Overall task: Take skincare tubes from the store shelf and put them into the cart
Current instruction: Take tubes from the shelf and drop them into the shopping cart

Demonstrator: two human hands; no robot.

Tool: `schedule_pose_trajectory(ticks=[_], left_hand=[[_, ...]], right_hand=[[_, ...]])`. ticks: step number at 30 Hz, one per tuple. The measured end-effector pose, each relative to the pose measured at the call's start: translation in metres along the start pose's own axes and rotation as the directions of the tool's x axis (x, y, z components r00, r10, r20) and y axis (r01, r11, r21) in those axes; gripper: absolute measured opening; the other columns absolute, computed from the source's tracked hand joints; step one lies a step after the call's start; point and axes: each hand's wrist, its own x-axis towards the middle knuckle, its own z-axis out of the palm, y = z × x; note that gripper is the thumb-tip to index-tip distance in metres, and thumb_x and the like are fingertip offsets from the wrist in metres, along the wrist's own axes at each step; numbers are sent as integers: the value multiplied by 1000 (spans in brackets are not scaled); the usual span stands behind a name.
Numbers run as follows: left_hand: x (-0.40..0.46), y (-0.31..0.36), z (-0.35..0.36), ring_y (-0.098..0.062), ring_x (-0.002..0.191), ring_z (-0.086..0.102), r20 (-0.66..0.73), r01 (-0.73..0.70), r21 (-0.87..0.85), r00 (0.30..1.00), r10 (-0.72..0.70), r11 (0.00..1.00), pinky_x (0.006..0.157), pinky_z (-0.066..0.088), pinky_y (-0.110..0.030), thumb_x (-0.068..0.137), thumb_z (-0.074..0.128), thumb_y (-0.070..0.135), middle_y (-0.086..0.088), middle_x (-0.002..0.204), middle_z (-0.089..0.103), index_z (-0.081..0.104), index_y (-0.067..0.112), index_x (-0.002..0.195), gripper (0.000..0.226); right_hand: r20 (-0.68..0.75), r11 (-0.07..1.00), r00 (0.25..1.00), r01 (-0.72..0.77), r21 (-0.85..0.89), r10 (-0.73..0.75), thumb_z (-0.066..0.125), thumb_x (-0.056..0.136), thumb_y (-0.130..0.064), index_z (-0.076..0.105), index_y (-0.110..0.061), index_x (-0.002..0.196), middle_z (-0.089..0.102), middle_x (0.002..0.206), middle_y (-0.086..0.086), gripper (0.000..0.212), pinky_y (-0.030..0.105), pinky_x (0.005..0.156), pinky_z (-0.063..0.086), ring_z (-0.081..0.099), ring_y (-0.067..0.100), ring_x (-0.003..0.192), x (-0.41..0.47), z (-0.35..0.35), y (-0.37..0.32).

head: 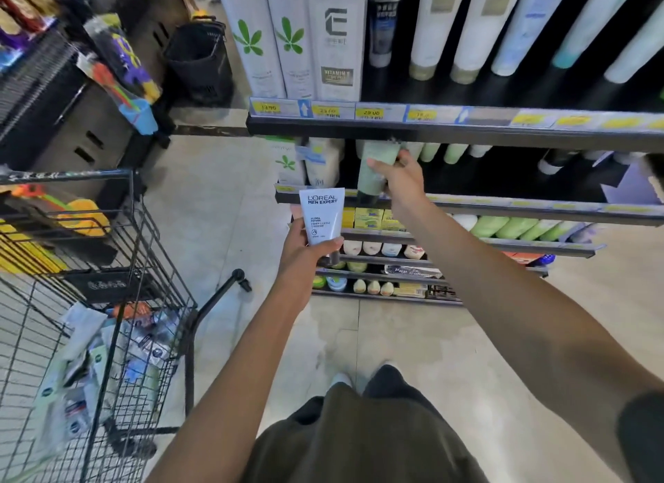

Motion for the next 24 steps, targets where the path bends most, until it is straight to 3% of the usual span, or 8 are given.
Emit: schedule_pose_trajectory(ticks=[4, 10, 15, 18, 24], left_hand=[[4, -2, 1, -29, 105, 67, -16, 13, 5, 1000, -13, 1000, 90, 57, -39, 82, 77, -5, -9, 120, 71, 59, 20, 120, 49], [8, -6, 3, -26, 107, 66, -27, 7, 5, 1000, -7, 1000, 91, 57, -39, 82, 76, -5, -11, 122, 69, 59, 22, 118, 48], [11, -7, 3, -24, 104, 66, -40, 7, 20, 999, -7, 1000, 86, 57, -37, 81, 77, -5, -8, 119, 70, 59, 24, 117, 49], [13, -9, 1, -24, 104, 65, -49, 14, 26, 999, -12, 1000, 86, 57, -37, 81, 77, -5, -6, 117, 70, 59, 24, 117, 49], [18, -12, -2, -34, 111, 64, -80, 31, 32, 996, -29, 999, 97, 56, -52, 79, 80, -4, -8, 121, 69, 57, 19, 125, 56]], right_hand=[[24, 999, 999, 35, -3, -35, 84, 83, -8, 64, -19, 116, 75, 115, -1, 39, 42, 102, 55, 70, 15, 107, 17, 2, -2], [32, 992, 996, 89, -93, -86, 84, 82, -7, 63, -16, 117, 74, 119, 1, 42, 34, 103, 53, 69, 14, 111, 34, 5, 2], [87, 964, 990, 130, -230, -112, 78, 85, -1, 60, -10, 129, 70, 120, 0, 48, 20, 89, 52, 67, 9, 104, 43, 5, 10], [131, 950, 986, 137, -282, -104, 75, 87, 1, 60, -10, 132, 69, 119, -1, 48, 27, 97, 53, 66, 11, 108, 48, 4, 15], [145, 945, 983, 148, -293, -109, 76, 87, 0, 62, -14, 129, 71, 124, 0, 46, 33, 104, 51, 65, 15, 116, 55, 4, 19]])
